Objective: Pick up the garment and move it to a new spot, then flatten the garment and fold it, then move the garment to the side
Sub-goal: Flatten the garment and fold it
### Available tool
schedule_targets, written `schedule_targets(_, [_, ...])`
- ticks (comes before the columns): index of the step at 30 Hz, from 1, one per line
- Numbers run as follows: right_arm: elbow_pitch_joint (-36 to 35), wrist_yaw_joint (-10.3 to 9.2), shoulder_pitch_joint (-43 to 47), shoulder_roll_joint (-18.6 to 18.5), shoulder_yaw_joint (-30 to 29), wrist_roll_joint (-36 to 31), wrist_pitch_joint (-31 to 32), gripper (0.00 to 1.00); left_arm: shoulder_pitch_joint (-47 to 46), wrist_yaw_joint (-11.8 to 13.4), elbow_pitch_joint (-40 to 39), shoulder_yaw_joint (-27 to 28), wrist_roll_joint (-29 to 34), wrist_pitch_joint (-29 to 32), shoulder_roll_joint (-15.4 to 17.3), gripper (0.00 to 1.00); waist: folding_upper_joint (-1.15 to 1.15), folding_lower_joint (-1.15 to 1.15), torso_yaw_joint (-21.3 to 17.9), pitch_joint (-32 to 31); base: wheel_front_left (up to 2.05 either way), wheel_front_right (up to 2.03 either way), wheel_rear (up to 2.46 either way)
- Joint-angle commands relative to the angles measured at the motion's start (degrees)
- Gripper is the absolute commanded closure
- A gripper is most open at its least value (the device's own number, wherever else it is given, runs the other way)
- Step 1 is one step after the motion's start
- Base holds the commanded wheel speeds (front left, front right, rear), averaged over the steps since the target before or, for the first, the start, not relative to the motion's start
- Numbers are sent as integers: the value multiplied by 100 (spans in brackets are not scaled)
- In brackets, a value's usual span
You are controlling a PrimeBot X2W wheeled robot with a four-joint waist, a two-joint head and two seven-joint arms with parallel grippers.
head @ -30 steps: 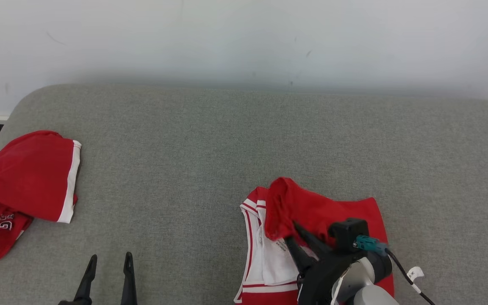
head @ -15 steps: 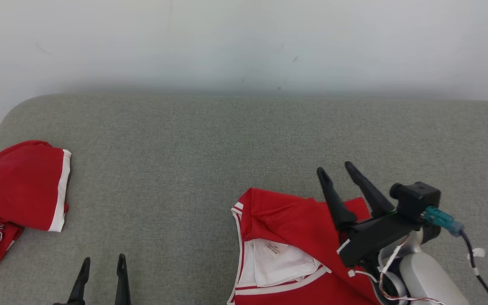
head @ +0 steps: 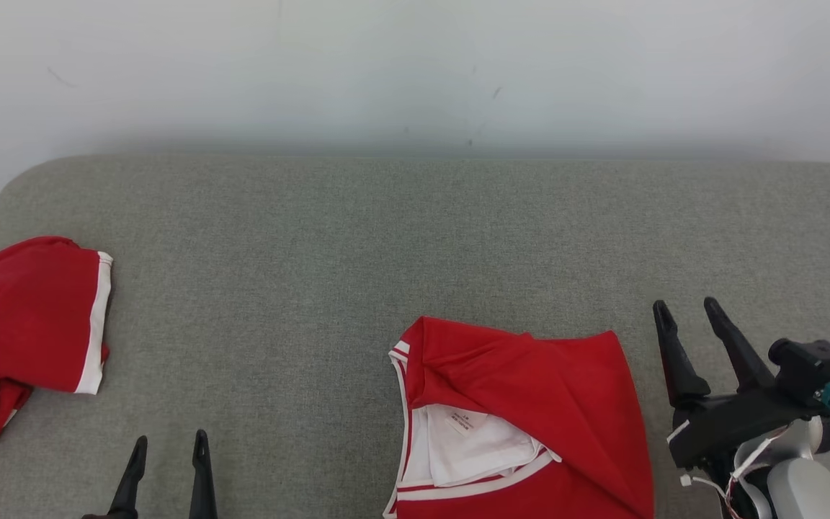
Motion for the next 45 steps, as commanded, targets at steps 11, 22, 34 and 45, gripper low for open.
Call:
schedule_targets(11, [1226, -11, 185, -412, 597, -345, -313, 100, -68, -45, 63, 54, 53, -14, -6, 0, 0, 0, 79, -63, 0, 0, 0])
schedule_targets(22, [2198, -11, 27, -619, 1749, -10, -623, 100, 42, -82, 105, 68, 64, -14, -6, 0, 0, 0, 142, -178, 0, 0, 0])
schedule_targets(34, [2612, -11, -302, -521, 2762, 353, -1009, 100, 59, -93, 90, 72, 68, -14, -6, 0, 0, 0, 190, -195, 0, 0, 0])
schedule_targets(45, [2573, -11, -549, -453, 3241, 584, -1194, 100, 8, -64, 80, 15, 4, -14, -5, 0, 0, 0, 250, -172, 0, 0, 0])
